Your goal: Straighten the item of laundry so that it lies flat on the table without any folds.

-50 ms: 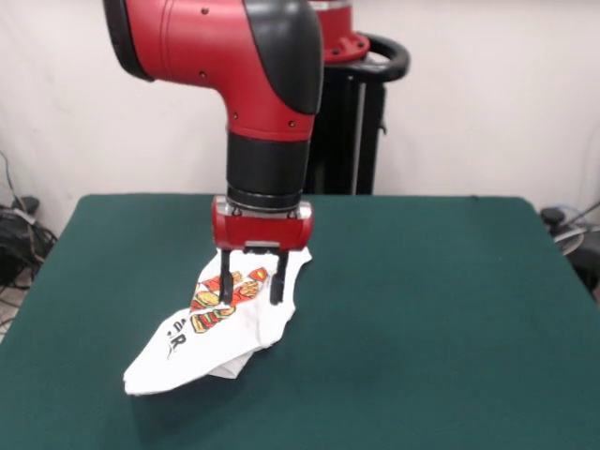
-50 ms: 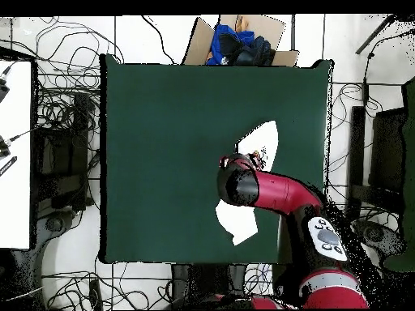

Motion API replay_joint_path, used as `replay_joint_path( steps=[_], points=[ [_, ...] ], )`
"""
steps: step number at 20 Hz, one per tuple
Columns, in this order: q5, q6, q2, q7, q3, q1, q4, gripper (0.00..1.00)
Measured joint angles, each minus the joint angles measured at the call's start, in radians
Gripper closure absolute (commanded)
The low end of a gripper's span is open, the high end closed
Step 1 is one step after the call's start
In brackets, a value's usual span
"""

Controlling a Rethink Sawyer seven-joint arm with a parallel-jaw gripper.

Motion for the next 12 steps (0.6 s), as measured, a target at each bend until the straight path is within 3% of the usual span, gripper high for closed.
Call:
replay_joint_path(
  steps=[12],
  points=[
    [0.000,0.000,0.035,0.000,0.058,-0.029,0.047,0.00]
  ],
)
